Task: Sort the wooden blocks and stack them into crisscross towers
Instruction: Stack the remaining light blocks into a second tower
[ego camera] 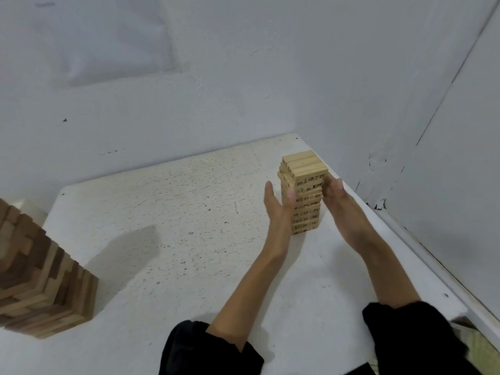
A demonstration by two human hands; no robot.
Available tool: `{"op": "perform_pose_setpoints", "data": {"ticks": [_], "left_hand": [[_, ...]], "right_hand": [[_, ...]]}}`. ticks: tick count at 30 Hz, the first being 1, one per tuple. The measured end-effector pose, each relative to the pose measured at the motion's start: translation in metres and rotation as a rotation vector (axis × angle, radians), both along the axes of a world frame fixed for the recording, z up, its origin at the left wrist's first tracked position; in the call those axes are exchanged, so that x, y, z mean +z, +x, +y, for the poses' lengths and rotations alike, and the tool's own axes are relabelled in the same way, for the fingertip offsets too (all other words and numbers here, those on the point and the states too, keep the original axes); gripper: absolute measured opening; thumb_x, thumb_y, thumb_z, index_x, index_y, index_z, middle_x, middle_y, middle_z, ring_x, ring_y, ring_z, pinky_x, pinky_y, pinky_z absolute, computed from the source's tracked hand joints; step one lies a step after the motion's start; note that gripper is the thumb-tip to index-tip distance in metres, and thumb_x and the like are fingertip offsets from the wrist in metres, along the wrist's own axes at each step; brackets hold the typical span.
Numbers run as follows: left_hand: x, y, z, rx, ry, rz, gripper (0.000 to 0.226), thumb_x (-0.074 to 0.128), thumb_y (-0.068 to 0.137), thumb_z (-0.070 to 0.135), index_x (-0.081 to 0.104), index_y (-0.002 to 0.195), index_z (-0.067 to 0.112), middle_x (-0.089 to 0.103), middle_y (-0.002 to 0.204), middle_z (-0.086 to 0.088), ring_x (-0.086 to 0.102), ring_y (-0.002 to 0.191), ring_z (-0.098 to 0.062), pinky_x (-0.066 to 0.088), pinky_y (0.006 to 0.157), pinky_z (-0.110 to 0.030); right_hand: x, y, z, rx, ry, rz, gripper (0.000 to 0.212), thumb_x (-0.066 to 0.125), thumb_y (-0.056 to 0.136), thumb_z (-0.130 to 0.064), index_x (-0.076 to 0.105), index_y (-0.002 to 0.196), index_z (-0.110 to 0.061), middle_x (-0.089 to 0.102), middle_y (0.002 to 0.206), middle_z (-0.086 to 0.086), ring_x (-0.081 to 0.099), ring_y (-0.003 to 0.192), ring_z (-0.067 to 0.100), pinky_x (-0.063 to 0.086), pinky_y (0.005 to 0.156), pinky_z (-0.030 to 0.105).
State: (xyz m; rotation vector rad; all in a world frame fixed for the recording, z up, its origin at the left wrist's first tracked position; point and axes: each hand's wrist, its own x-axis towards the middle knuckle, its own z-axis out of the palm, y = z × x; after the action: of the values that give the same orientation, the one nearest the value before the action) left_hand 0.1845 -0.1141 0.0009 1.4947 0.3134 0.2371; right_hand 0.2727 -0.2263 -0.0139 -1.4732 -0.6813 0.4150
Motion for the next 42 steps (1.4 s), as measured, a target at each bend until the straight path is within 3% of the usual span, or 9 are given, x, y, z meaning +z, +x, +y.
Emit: {"op": "perform_pose_setpoints", "data": {"ticks": [5, 10, 17, 22, 27, 32, 37, 40, 42], "left_hand": [[-0.006, 0.005, 0.037, 0.019, 0.337, -0.029, 0.097, 0.069, 0.049, 0.064, 0.031, 0.137, 0.046, 0.028, 0.147, 0.015, 0.029, 0.129, 0.003, 0.024, 0.099, -0.021], [-0.01, 0.016, 0.043, -0.002, 0.409, -0.111, 0.055, 0.08, 0.056, 0.037, 0.052, 0.101, 0.053, 0.049, 0.111, 0.032, 0.042, 0.103, 0.024, 0.029, 0.083, -0.007], [-0.017, 0.019, 0.043, 0.048, 0.436, -0.111, 0.061, 0.073, 0.047, 0.06, 0.058, 0.105, 0.045, 0.052, 0.119, 0.021, 0.041, 0.114, 0.011, 0.03, 0.089, -0.009], [-0.011, 0.012, 0.04, 0.029, 0.463, -0.08, 0.086, 0.07, 0.045, 0.064, 0.051, 0.124, 0.037, 0.04, 0.129, 0.026, 0.032, 0.119, 0.014, 0.024, 0.094, -0.008], [0.004, 0.0, 0.031, 0.031, 0.242, -0.079, 0.121, 0.031, 0.05, 0.1, 0.006, 0.15, 0.036, 0.002, 0.158, 0.016, 0.008, 0.136, 0.008, 0.009, 0.109, -0.027], [0.016, -0.002, 0.014, -0.056, 0.018, -0.143, 0.125, 0.023, 0.046, 0.1, -0.003, 0.15, 0.035, 0.0, 0.152, 0.027, 0.014, 0.12, 0.029, 0.016, 0.092, 0.006], [0.024, -0.003, 0.0, -0.103, -0.004, -0.219, 0.044, -0.003, 0.09, 0.057, 0.012, 0.131, 0.049, 0.023, 0.113, 0.044, 0.034, 0.085, 0.042, 0.029, 0.072, 0.012], [0.031, -0.006, -0.006, -0.103, 0.01, -0.197, 0.042, -0.011, 0.099, 0.035, 0.025, 0.108, 0.052, 0.034, 0.102, 0.04, 0.042, 0.078, 0.038, 0.033, 0.066, 0.009], [0.03, -0.003, -0.007, -0.113, -0.007, -0.173, 0.045, -0.009, 0.094, 0.044, 0.014, 0.132, 0.049, 0.032, 0.113, 0.039, 0.041, 0.087, 0.037, 0.034, 0.072, 0.008]], "right_hand": [[0.015, 0.032, -0.017, 0.158, -0.174, -0.049, 0.092, 0.083, 0.056, -0.052, 0.044, 0.136, -0.026, 0.053, 0.135, -0.009, 0.041, 0.131, 0.01, 0.022, 0.114, 0.049], [0.02, 0.039, -0.009, 0.185, -0.278, -0.092, 0.067, 0.08, 0.055, -0.032, 0.058, 0.118, -0.029, 0.063, 0.121, -0.012, 0.052, 0.12, 0.009, 0.027, 0.113, 0.05], [0.02, 0.04, -0.006, 0.15, -0.261, -0.081, 0.054, 0.077, 0.061, -0.015, 0.062, 0.111, -0.029, 0.066, 0.116, -0.012, 0.056, 0.117, 0.01, 0.03, 0.111, 0.05], [0.022, 0.034, -0.009, 0.186, -0.276, -0.102, 0.065, 0.081, 0.055, -0.037, 0.059, 0.116, -0.033, 0.063, 0.12, -0.016, 0.052, 0.12, 0.005, 0.026, 0.113, 0.05], [0.032, 0.016, -0.016, 0.064, -0.091, -0.013, 0.103, 0.051, 0.054, -0.089, 0.033, 0.138, -0.032, 0.041, 0.142, -0.021, 0.031, 0.135, -0.002, 0.021, 0.113, 0.03], [0.033, -0.008, -0.01, -0.006, 0.059, 0.127, 0.117, 0.039, 0.054, -0.093, 0.025, 0.146, -0.023, 0.04, 0.142, -0.019, 0.032, 0.133, -0.005, 0.019, 0.112, 0.022], [0.033, -0.022, -0.001, 0.013, 0.057, 0.09, 0.099, 0.019, 0.073, -0.08, 0.025, 0.147, -0.016, 0.038, 0.147, -0.009, 0.031, 0.136, 0.001, 0.013, 0.118, 0.032], [0.032, -0.027, 0.002, 0.036, 0.047, 0.075, 0.098, 0.021, 0.074, -0.084, 0.028, 0.146, -0.018, 0.04, 0.146, -0.01, 0.03, 0.137, 0.004, 0.013, 0.117, 0.034], [0.031, -0.028, 0.002, 0.039, 0.026, 0.066, 0.099, 0.022, 0.073, -0.085, 0.027, 0.147, -0.02, 0.039, 0.147, -0.01, 0.028, 0.138, 0.005, 0.011, 0.118, 0.037]]}}
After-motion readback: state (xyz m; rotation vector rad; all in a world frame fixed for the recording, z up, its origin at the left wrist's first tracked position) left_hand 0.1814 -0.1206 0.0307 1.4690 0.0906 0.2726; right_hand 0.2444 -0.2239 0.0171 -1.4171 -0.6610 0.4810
